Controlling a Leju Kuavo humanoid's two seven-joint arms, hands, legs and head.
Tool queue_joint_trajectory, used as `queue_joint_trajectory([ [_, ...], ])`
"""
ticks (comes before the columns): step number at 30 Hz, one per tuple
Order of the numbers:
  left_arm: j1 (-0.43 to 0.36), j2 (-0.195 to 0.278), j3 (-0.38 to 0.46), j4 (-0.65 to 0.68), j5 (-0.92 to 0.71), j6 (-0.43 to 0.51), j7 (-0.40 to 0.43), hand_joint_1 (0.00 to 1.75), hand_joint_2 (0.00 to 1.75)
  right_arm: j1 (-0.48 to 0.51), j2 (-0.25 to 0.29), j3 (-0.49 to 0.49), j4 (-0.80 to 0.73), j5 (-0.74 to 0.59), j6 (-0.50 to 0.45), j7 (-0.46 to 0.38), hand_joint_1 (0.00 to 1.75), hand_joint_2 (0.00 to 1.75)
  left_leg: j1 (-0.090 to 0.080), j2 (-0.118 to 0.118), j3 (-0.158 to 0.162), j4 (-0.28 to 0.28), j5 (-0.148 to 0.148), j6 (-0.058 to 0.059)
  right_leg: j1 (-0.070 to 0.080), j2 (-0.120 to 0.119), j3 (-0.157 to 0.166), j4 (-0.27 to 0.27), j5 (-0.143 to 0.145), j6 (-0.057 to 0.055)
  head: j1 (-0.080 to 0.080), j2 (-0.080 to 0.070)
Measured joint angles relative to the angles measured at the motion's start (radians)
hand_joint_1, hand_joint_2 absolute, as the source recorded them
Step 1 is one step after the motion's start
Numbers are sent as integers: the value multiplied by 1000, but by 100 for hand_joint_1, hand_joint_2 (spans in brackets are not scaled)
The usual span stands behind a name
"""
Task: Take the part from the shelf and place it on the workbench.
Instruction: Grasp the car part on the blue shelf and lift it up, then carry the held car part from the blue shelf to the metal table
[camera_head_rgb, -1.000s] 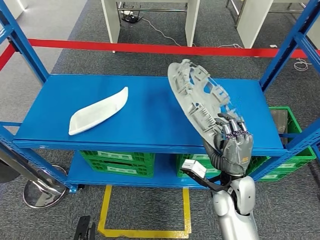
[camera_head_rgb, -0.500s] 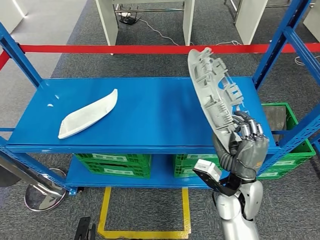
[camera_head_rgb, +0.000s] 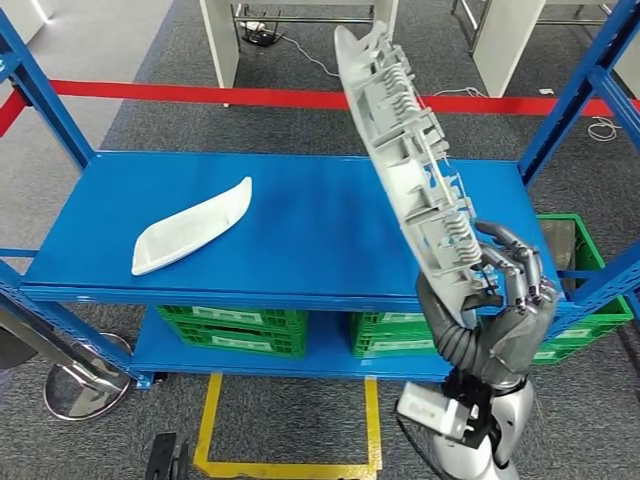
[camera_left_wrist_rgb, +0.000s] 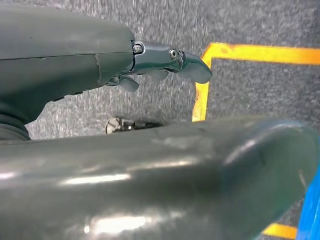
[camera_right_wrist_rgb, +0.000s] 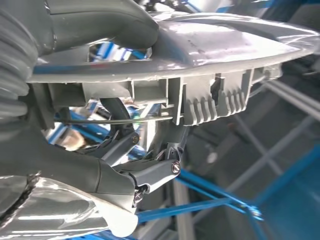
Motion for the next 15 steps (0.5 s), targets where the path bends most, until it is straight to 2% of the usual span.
queue_joint_trajectory([
  [2,0,1,0,0,0,-3,-10,0,0,-1,-13,21,-18,8,0,0,175,175,-2,-2,0,6,-5,-9,-1,-1,64,-132,53,-2,0,0],
  [3,0,1,0,0,-1,-3,-15,0,0,-2,-19,30,-27,11,0,1,175,175,-4,-3,-1,9,-7,-15,-1,0,85,-172,63,-6,0,0],
  [4,0,2,0,0,-3,-2,-19,0,0,-3,-24,38,-36,11,0,1,175,175,-6,-3,-3,11,-7,-20,0,2,92,-185,61,-11,0,0],
  [6,0,3,0,0,-10,2,-21,0,0,-3,-33,53,-51,12,0,1,175,175,-5,-2,-5,11,-6,-30,1,4,93,-187,63,-24,-1,0],
  [8,0,4,-1,0,-15,6,-21,0,0,-4,-38,64,-62,12,0,2,175,175,-3,-1,-14,37,-28,-40,-1,3,95,-190,66,-37,-2,0],
  [9,0,4,-1,0,-16,7,-21,0,0,-5,-40,68,-66,12,0,2,175,175,-2,0,-29,74,-52,-44,-2,2,96,-192,66,-43,-4,0],
  [11,0,4,-2,0,-16,6,-19,0,0,-6,-43,77,-69,14,0,2,175,175,-1,0,-83,202,-114,-48,0,1,97,-192,66,-50,-5,0],
  [12,1,4,-2,0,-16,6,-16,0,0,-6,-45,80,-70,15,0,2,175,175,-1,0,-107,256,-132,-49,1,1,97,-192,65,-50,-5,0],
  [13,1,5,-2,0,-16,8,-11,0,0,-7,-47,82,-70,16,0,2,175,175,-1,0,-120,287,-136,-48,2,2,97,-191,65,-51,-5,0],
  [14,1,5,-1,0,-15,13,-7,0,0,-7,-49,85,-70,16,0,2,175,175,-1,0,-115,277,-119,-45,4,2,98,-191,65,-51,-5,0],
  [15,1,5,-1,0,-14,19,-2,0,0,-7,-51,87,-70,14,0,2,175,175,-2,0,-94,231,-87,-40,5,3,100,-191,65,-51,-5,0],
])
